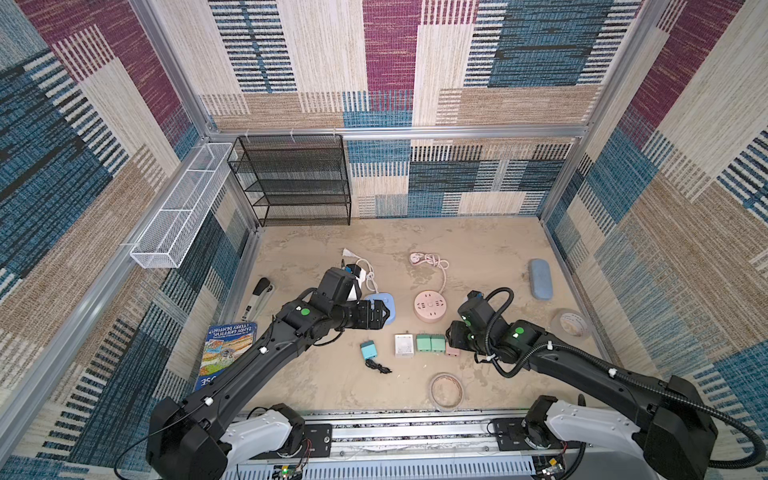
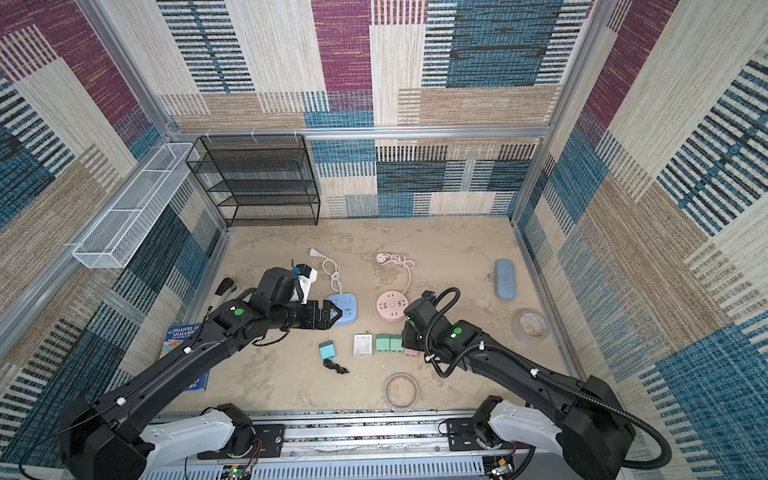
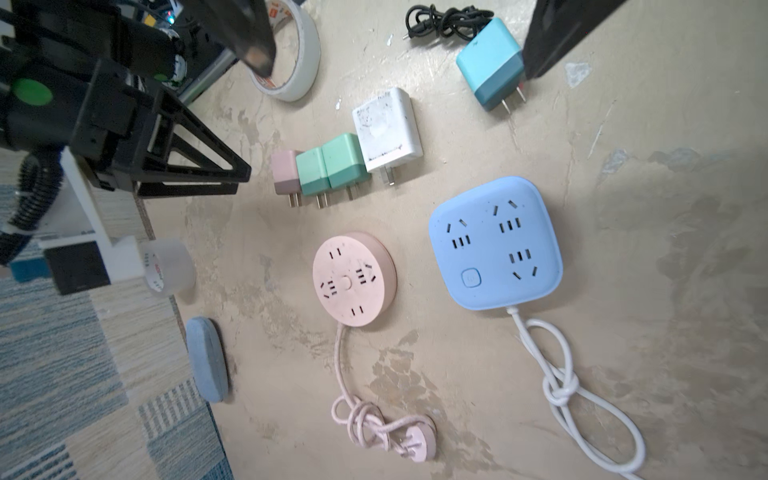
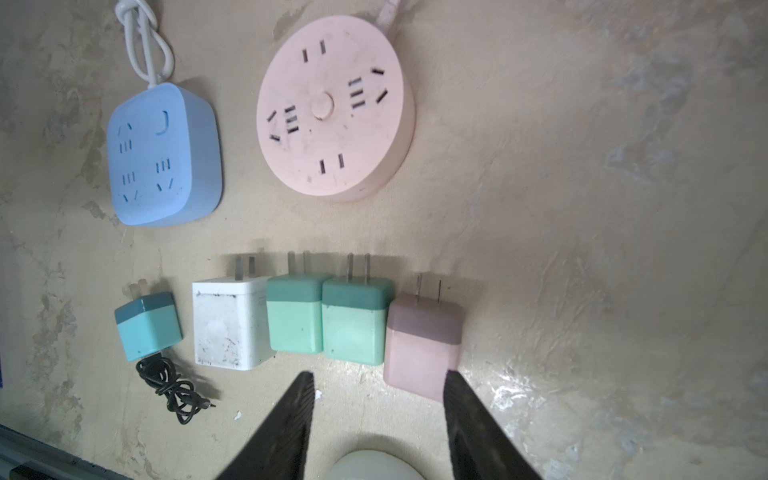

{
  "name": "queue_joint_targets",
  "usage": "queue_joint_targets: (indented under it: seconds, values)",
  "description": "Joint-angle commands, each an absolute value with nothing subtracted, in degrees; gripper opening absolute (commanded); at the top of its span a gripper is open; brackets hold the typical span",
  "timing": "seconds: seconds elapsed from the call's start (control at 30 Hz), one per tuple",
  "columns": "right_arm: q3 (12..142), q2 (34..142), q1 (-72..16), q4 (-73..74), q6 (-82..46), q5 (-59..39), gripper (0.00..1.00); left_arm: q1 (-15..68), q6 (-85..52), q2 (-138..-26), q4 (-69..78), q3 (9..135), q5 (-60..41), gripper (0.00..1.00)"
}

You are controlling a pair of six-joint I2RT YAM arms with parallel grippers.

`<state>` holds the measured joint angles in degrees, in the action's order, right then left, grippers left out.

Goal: Insert the plug
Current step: 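Reach the right gripper to the mauve charger while the left arm moves toward the chargers, then close the right gripper on the mauve charger and lift it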

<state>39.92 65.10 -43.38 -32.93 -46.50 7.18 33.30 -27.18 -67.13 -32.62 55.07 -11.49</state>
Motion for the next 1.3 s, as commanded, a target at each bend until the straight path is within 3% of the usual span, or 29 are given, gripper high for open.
queue_joint_targets:
  seconds: [0.0, 0.17, 1.27]
  values:
    - [40.3, 66.8, -44.8, -33.9, -49.2, 10.0, 0.47, 34.0, -25.9, -67.5, -32.7, 54.6, -11.9, 0.97]
    - [39.3, 69.2, -45.4, -33.6, -49.6, 10.5, 0.43, 34.6, -26.9, -68.1, -30.8, 54.2, -12.8, 0.98]
    - [36.5, 75.6, -45.6, -29.9, -48.7, 11.1, 0.47, 36.6, -27.6, -70.7, -27.0, 52.8, -13.3, 0.97]
